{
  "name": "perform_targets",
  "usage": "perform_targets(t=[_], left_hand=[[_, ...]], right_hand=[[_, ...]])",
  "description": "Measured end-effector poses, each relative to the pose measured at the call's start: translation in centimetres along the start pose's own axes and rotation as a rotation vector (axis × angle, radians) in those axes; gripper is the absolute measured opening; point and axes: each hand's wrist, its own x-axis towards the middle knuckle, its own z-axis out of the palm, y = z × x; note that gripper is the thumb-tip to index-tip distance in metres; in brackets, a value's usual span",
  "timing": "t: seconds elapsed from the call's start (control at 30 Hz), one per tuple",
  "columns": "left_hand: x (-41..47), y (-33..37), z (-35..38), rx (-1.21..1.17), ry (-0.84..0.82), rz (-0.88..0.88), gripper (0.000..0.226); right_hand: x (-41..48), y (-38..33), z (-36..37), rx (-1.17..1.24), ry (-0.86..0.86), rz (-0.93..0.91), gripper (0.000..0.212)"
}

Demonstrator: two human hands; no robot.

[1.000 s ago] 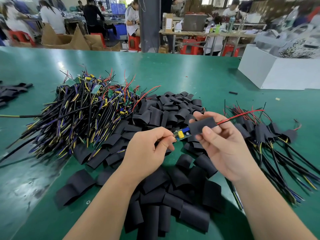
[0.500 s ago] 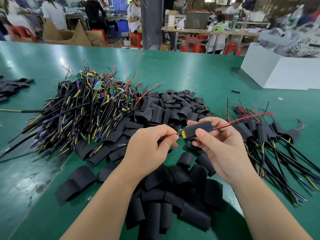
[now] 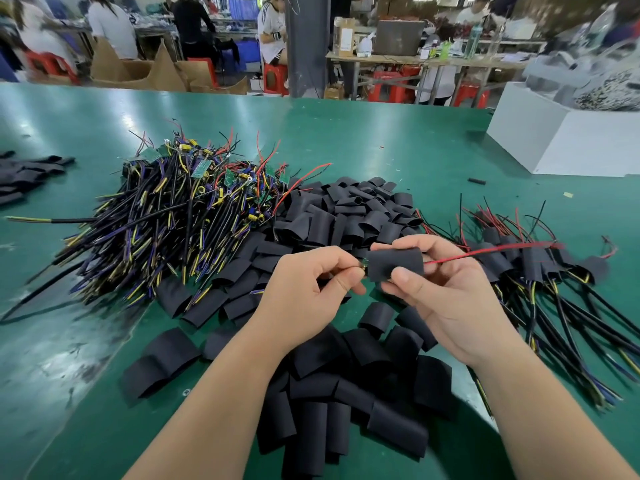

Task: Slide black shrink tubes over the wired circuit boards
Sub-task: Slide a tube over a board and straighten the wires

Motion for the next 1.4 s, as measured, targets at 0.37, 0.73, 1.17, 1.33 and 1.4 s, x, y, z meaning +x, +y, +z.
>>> perform_targets(t=[0.37, 0.73, 1.17, 1.33, 1.4], left_hand=[[0.1, -0.3, -0.3, -0.087, -0.1, -0.049, 0.012], [0.0, -0.7, -0.6, 0.061, -0.059, -0.091, 0.011], [0.1, -1.0, -0.3, 0.006, 0.126, -0.107, 0.021], [0.8, -2.0, -2.5, 0.066, 0.372, -0.262, 0.036], [1.1, -3.3, -3.7, 0.23, 0.472, -0.424, 0.021]], right_hand=[[0.1, 0.7, 0.7, 0.191, 0.149, 0.134, 0.018], [0.1, 1.2, 0.5, -0.209, 0.065, 0.004, 0.021], [0.5, 1.7, 1.9, 0.272, 0.194, 0.171, 0.048], [1.2, -1.4, -0.9, 0.522, 0.429, 0.09, 0.008], [1.0, -2.3, -2.5, 0.417, 0.561, 0.033, 0.011]])
